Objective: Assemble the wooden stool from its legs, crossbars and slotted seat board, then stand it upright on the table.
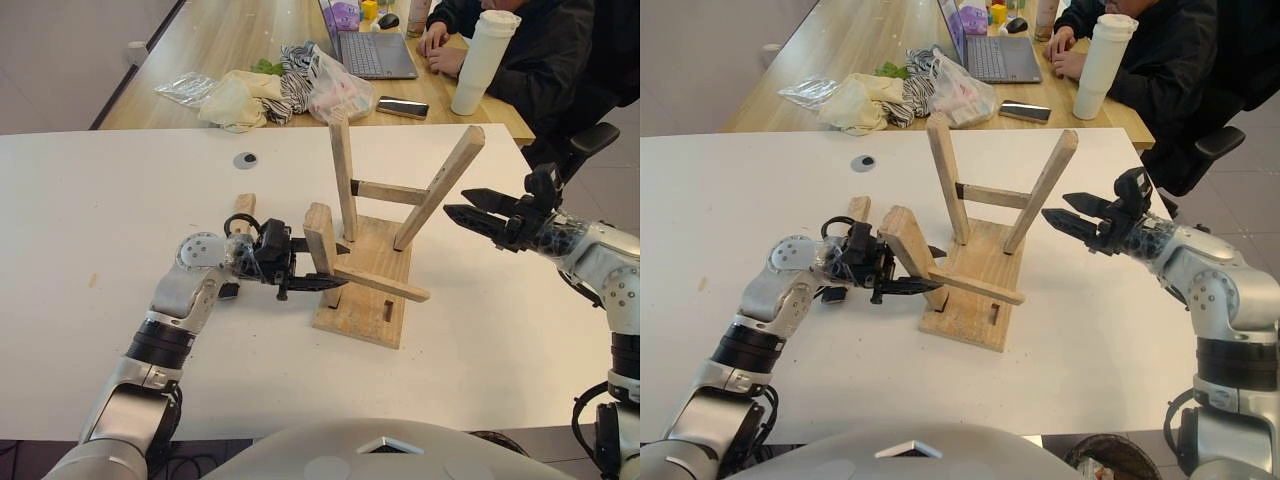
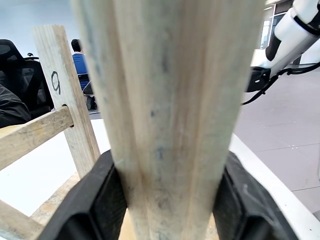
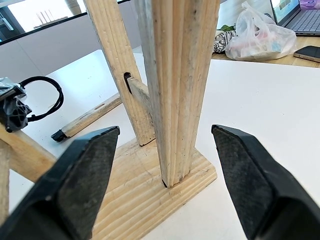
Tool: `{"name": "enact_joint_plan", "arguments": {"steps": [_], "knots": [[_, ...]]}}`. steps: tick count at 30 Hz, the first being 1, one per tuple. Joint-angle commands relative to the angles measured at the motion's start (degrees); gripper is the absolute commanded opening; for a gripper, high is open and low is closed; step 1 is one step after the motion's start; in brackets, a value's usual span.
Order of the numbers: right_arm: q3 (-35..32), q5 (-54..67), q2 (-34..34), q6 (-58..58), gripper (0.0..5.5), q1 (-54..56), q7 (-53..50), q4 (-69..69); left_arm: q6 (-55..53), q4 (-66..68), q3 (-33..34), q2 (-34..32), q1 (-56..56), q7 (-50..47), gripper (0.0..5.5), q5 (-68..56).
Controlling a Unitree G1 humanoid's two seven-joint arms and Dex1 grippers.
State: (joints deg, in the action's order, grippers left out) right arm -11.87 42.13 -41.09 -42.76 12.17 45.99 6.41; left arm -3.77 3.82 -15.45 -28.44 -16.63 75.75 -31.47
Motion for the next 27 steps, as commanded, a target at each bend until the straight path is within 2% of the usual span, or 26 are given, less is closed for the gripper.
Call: {"name": "enact_joint_plan", "arguments": {"steps": [1,7,17,22,27], "knots": [[-0.9,0.0,0.7,-0.3,3.38,-0.5,-0.7,1.4,-8.6,11.3,-11.0,-4.7,7.5,-6.4,2.08,17.1],[-1.0,0.2,0.9,-0.3,3.38,-1.2,-1.0,1.9,-4.7,21.3,-12.2,-6.5,8.3,-8.3,2.08,20.1],[-1.8,0.5,1.2,-0.3,3.38,-3.0,-1.7,3.2,-7.3,5.7,-14.5,-14.3,13.4,-8.8,2.08,19.1],[-1.9,0.8,1.6,-0.2,3.38,-3.5,-2.2,3.7,-7.8,5.3,-16.7,-15.1,13.0,-11.2,2.08,19.6],[-1.6,1.0,1.6,-0.3,3.38,-3.3,-2.6,3.7,-13.0,5.8,-19.3,-13.0,9.8,-15.4,2.08,19.8]]}}
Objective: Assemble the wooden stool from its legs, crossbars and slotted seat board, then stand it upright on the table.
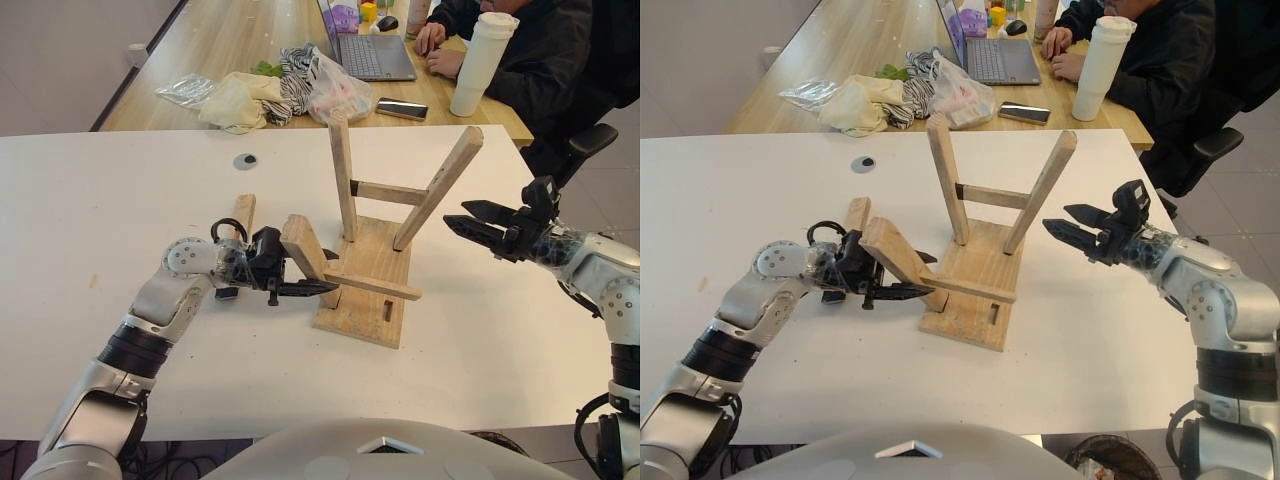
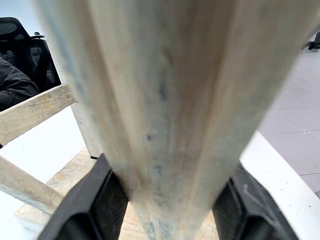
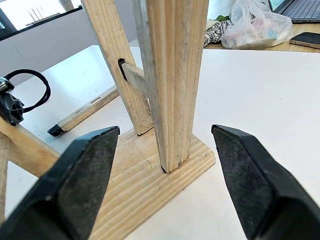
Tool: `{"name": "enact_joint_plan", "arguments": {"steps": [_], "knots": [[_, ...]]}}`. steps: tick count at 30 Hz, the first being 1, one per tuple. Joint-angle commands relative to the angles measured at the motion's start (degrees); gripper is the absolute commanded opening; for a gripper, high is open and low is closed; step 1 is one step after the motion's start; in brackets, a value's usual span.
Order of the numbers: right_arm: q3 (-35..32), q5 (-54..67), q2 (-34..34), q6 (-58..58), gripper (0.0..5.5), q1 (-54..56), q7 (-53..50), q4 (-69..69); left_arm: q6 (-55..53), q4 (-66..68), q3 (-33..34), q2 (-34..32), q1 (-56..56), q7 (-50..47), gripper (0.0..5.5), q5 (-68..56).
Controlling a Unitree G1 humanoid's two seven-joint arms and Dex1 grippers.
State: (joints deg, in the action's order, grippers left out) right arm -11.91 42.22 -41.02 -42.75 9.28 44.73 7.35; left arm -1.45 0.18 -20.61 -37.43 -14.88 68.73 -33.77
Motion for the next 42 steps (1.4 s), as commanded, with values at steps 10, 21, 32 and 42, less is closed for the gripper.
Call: {"name": "enact_joint_plan", "arguments": {"steps": [10,21,32,42], "knots": [[-1.9,0.8,2.3,0.0,3.38,-1.2,-2.3,3.2,-18.1,13.1,-11.6,-0.6,0.6,-20.6,2.08,19.8],[-3.5,0.1,3.4,1.5,3.38,-1.4,-4.6,1.4,-16.6,10.0,-8.9,0.2,-3.9,-24.4,2.08,19.1],[-4.3,-0.5,5.3,2.6,3.38,-3.6,-5.5,2.7,-15.7,10.2,0.2,2.6,-5.1,-22.2,3.59,19.5],[-6.6,0.5,7.2,3.1,3.38,-8.9,-7.8,6.3,-35.7,-6.7,18.7,4.9,4.8,-42.3,3.97,19.6]]}}
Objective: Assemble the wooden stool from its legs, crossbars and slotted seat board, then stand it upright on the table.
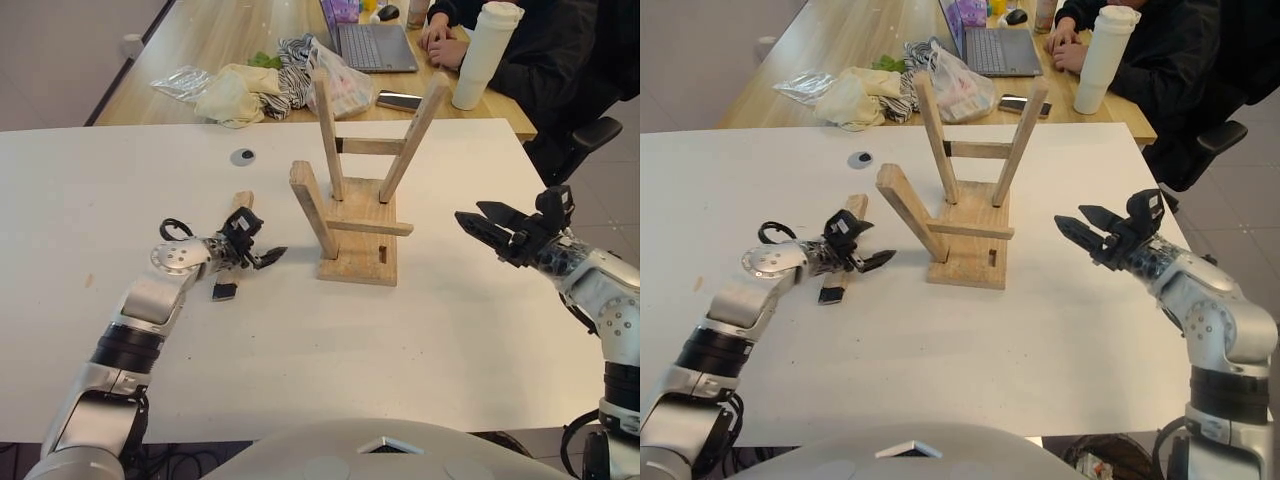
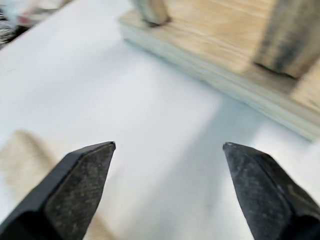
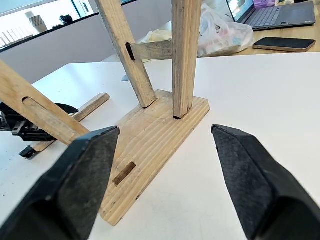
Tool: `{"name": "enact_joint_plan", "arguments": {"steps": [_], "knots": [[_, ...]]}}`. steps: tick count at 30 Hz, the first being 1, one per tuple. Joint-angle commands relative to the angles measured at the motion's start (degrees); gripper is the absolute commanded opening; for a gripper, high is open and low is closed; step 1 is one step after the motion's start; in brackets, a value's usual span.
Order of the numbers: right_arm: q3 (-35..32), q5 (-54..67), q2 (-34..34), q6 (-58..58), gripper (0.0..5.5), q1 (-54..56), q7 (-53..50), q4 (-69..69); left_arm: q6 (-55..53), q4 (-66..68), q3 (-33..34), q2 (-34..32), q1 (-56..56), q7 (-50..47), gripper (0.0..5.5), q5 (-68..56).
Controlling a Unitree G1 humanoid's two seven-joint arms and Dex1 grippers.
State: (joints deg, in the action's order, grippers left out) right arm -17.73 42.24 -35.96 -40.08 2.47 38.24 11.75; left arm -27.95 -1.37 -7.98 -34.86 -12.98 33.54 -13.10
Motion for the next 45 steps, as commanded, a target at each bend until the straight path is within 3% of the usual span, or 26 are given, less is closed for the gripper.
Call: {"name": "enact_joint_plan", "arguments": {"steps": [1,8,13,25,31,34,36,41,45], "knots": [[-1.0,0.5,2.3,0.4,3.38,-2.4,-1.6,2.2,-12.2,-6.4,7.9,3.3,3.7,-9.6,3.97,-1.2],[-0.9,0.6,2.9,0.1,3.38,-2.8,-2.4,3.1,-28.5,-10.9,13.8,8.9,5.3,-17.7,3.97,-3.1],[-0.9,0.8,3.1,0.0,3.38,-2.9,-2.7,3.2,-31.4,-6.6,14.4,8.5,5.3,-17.9,3.79,-2.4],[0.3,0.6,6.5,0.9,3.38,-6.0,-5.0,5.8,-19.3,4.9,8.2,3.3,4.6,-11.0,2.15,2.3],[-0.3,2.0,6.7,-0.1,3.38,-1.2,-5.5,2.9,6.3,15.8,23.6,10.6,-12.5,-14.2,2.00,-5.4],[-0.2,2.6,9.3,1.8,3.38,8.9,-6.8,-2.7,13.0,19.1,28.5,12.6,-24.2,-4.1,2.00,-15.8],[-0.7,6.6,13.4,2.3,3.38,18.5,-8.4,-5.6,9.8,20.1,28.5,13.2,-30.0,5.4,2.00,-23.3],[2.5,15.2,18.7,-1.3,3.38,36.4,-6.2,-8.2,-3.4,28.4,21.4,14.1,-41.7,29.7,1.99,-31.7],[6.6,19.5,23.7,-7.0,3.38,44.9,-6.8,-11.8,-6.9,31.8,17.0,14.7,-43.7,38.7,1.99,-30.5]]}}
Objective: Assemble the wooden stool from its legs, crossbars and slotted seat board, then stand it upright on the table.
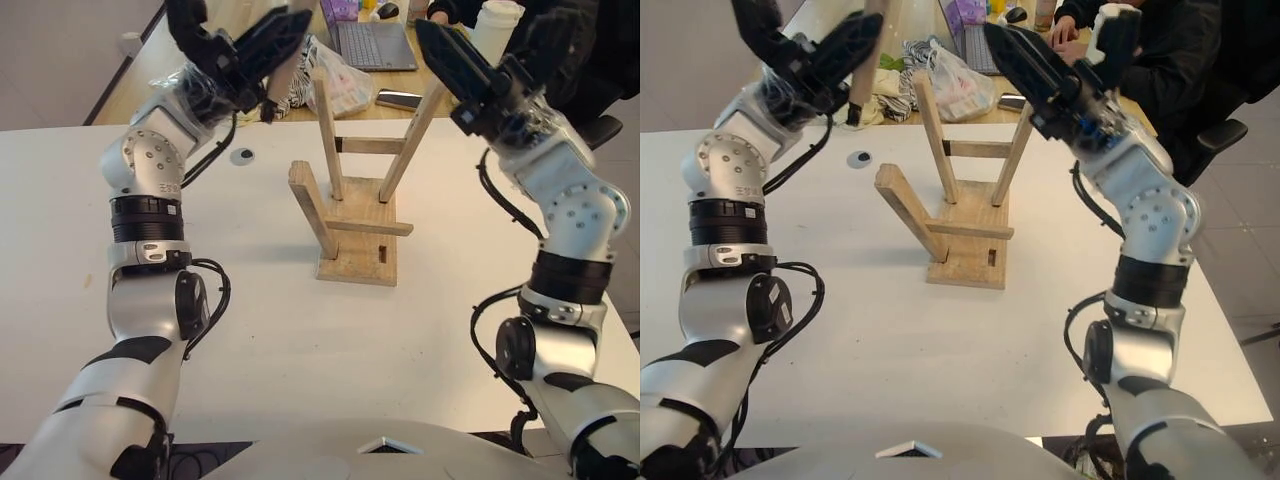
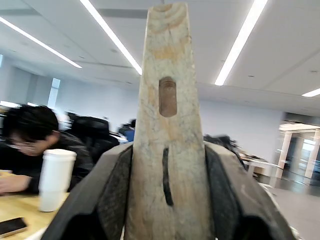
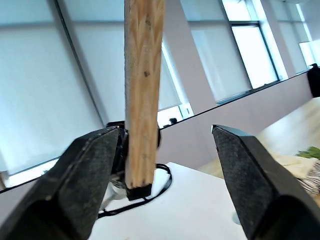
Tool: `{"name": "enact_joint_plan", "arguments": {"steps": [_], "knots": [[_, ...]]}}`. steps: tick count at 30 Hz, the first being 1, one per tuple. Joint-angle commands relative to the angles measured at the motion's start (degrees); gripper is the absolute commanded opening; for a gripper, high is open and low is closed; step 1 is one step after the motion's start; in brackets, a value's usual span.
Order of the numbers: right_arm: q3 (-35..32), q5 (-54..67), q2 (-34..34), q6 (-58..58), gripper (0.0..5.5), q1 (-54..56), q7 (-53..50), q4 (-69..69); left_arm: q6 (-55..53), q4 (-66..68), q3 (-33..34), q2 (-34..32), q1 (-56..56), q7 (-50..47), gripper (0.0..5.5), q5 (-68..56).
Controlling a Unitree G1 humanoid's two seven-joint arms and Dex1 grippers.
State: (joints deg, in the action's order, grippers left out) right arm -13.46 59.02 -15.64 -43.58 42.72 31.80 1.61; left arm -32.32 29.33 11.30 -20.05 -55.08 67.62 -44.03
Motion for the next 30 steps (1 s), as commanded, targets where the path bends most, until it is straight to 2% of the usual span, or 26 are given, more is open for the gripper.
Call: {"name": "enact_joint_plan", "arguments": {"steps": [1,8,13,17,23,30], "knots": [[2.7,3.1,4.0,-4.2,3.38,5.4,-0.2,-2.1,-4.0,0.5,-3.3,-0.2,-1.0,6.4,1.99,0.3],[3.1,3.0,5.1,-5.0,3.38,7.7,-0.1,-4.9,-8.1,-0.8,-6.0,0.1,1.2,10.4,1.99,0.9],[5.5,-0.2,-1.0,-8.8,3.38,10.7,3.9,-7.5,-6.2,0.7,-8.1,-2.0,0.1,12.7,1.99,4.6],[6.2,-0.7,-4.4,-15.4,3.38,17.6,6.0,-12.6,-4.4,3.1,-10.8,-3.9,-2.7,16.2,1.99,8.8],[8.7,-4.0,-6.0,-21.7,3.38,22.1,8.6,-17.2,-2.6,5.8,-12.7,-4.7,-4.9,19.3,1.99,12.4],[11.1,-8.7,-7.0,-22.9,3.38,23.6,13.0,-19.9,-2.4,6.7,-13.6,-5.5,-5.8,21.5,1.99,14.7]]}}
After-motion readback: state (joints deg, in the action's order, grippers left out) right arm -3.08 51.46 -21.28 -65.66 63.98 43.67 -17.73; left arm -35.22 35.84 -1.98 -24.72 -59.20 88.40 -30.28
